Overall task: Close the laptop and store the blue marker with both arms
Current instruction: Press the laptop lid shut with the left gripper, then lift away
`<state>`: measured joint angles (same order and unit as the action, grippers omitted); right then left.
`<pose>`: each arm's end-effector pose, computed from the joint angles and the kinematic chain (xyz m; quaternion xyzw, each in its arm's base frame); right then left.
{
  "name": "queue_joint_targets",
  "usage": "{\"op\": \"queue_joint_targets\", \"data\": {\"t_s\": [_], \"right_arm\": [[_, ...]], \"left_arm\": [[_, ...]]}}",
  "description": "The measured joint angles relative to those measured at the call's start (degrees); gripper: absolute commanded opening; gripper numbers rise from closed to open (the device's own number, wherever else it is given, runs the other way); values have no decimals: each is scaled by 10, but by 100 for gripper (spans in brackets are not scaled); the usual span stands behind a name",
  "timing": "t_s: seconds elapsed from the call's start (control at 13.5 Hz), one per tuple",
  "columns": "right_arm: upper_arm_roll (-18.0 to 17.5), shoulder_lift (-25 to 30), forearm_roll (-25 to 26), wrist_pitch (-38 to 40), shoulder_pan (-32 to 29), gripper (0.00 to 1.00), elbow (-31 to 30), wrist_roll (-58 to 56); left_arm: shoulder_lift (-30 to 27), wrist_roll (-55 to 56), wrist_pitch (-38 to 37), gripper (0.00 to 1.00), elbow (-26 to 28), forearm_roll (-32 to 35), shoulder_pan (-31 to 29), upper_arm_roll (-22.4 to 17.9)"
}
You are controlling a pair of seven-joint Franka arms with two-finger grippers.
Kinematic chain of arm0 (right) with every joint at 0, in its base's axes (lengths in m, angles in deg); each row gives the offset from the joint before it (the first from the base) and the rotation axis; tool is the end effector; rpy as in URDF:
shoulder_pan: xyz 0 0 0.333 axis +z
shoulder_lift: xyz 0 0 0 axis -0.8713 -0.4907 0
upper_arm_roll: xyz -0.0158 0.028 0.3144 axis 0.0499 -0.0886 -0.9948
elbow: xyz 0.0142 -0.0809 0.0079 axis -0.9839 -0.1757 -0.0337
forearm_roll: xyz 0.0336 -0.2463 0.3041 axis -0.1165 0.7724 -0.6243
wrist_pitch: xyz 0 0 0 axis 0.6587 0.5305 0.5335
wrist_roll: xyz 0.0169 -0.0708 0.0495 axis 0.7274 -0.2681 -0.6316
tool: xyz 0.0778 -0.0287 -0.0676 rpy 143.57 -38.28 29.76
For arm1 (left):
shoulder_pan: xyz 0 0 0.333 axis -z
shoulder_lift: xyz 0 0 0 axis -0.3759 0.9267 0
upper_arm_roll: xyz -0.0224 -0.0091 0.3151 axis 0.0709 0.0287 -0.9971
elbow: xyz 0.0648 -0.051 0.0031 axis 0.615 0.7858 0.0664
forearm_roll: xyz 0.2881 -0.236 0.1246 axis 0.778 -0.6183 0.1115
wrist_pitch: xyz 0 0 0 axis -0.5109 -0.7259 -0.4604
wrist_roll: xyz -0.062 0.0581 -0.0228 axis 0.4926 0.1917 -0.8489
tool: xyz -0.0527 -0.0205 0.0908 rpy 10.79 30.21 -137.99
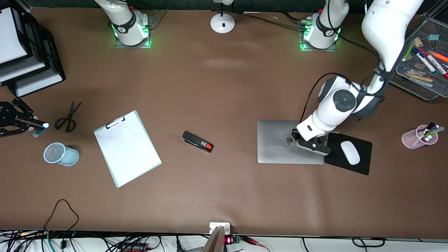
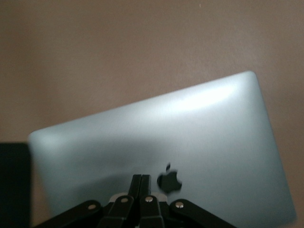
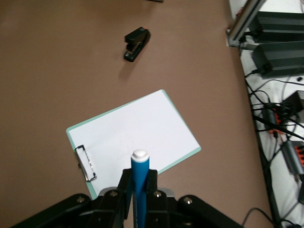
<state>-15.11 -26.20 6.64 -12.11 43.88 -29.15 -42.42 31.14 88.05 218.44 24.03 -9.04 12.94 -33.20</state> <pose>0.6296 -0.1766 0.4656 -0.6461 -0.7074 -0.2343 0.1648 0.6090 -0.1767 0.2809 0.9894 -0.1373 0.0420 0.0230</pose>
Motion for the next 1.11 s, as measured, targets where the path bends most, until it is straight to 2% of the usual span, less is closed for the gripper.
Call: {"op": "queue_joint_targets", "data": {"t_s": [0.15,0.22,0.3,0.44,0.59,1.11], "right_arm": [[0,-24,-12,40,-12,0,22,-27],[0,-37,-19,60,-18,0,36,-32],[0,-53,-27,80,-24,0,53,-35],[0,-89,-48,117,-38,0,92,-42],[0,-123,-70,139,-55,0,126,-49],[-4,-188,-133,179,-81,0,194,-63]], "left_arm": [[-21,0,-127,8,-51,0,0,19],[-26,0,-181,16,-76,0,0,27],[-28,0,-230,28,-102,0,1,33],[-30,0,-315,83,-151,0,1,41],[-30,0,-378,100,-186,0,0,45],[-53,-1,-441,100,-221,-47,-18,49]]}}
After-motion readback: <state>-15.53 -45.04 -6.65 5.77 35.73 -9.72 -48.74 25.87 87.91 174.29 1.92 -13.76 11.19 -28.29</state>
